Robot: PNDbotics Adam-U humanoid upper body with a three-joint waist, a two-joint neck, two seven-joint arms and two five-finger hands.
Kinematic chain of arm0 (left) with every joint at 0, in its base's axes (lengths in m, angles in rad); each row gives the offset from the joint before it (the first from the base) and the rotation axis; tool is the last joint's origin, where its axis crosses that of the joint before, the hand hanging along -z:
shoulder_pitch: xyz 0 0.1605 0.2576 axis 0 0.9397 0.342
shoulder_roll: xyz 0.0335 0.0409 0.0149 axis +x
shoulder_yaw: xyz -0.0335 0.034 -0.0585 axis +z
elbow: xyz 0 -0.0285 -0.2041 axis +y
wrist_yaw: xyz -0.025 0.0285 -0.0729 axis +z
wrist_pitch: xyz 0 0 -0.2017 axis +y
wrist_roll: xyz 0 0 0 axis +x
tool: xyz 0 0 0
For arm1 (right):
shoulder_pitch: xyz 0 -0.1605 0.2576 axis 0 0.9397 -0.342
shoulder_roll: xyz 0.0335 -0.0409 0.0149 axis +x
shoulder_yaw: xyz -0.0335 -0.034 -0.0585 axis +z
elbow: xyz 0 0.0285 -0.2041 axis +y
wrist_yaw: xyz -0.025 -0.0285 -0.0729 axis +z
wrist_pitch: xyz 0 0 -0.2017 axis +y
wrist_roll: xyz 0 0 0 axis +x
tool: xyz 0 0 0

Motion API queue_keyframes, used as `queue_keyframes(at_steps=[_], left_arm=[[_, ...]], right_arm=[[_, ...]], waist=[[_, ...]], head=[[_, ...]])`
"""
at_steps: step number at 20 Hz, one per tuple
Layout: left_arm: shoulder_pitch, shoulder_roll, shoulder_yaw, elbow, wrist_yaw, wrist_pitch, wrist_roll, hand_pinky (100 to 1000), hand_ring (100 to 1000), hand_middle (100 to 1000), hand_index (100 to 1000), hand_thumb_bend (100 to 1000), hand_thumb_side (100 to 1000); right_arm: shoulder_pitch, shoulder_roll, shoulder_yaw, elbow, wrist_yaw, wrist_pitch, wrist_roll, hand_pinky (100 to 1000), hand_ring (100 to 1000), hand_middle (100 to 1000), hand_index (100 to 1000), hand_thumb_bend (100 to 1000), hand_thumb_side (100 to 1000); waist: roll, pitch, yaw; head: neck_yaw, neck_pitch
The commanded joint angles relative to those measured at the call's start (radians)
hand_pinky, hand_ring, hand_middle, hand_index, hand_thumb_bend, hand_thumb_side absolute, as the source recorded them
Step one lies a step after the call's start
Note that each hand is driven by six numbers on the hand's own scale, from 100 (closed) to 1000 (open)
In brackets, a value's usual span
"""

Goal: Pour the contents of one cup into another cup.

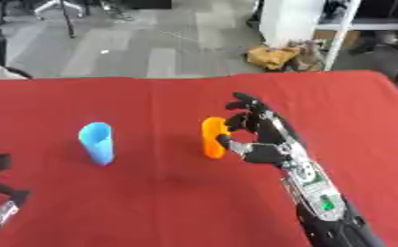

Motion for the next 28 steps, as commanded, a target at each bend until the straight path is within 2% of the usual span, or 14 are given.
queue_keyframes(at_steps=[1,6,7,13,20,28], left_arm=[[-0.047,0.016,0.001,0.034,-0.003,-0.002,0.031,587,924,860,755,497,100],[-0.132,0.013,-0.015,0.139,-0.035,-0.013,0.077,605,946,877,760,553,100],[-0.148,0.012,-0.02,0.161,-0.042,-0.018,0.078,607,947,879,764,627,100],[-0.247,0.011,-0.036,0.308,-0.077,-0.054,0.049,614,950,880,777,715,100],[-0.337,0.003,-0.033,0.448,-0.101,-0.1,0.035,616,949,880,780,714,100],[-0.41,-0.002,-0.031,0.517,-0.09,-0.126,0.026,615,951,883,784,704,100]], right_arm=[[-0.011,-0.012,-0.011,-0.035,-0.006,-0.003,0.001,642,649,752,933,490,100],[-0.013,-0.008,-0.016,-0.058,-0.015,-0.004,-0.006,643,651,753,933,490,100],[-0.014,-0.007,-0.018,-0.064,-0.017,-0.004,-0.008,643,653,753,933,490,100],[-0.02,-0.003,-0.03,-0.102,-0.031,-0.006,-0.024,646,655,752,933,491,100],[-0.031,0.003,-0.031,-0.138,-0.041,-0.004,-0.029,647,657,751,932,493,100],[-0.044,0.017,-0.023,-0.186,-0.052,-0.003,-0.022,651,658,751,932,495,100]], waist=[[0.001,-0.015,-0.002],[-0.001,-0.013,-0.012],[-0.002,-0.012,-0.016],[-0.009,-0.006,-0.037],[-0.015,0.006,-0.066],[-0.026,0.027,-0.103]], head=[[0.004,-0.003],[0.009,-0.006],[0.01,-0.007],[0.02,-0.013],[0.033,-0.025],[0.05,-0.038]])
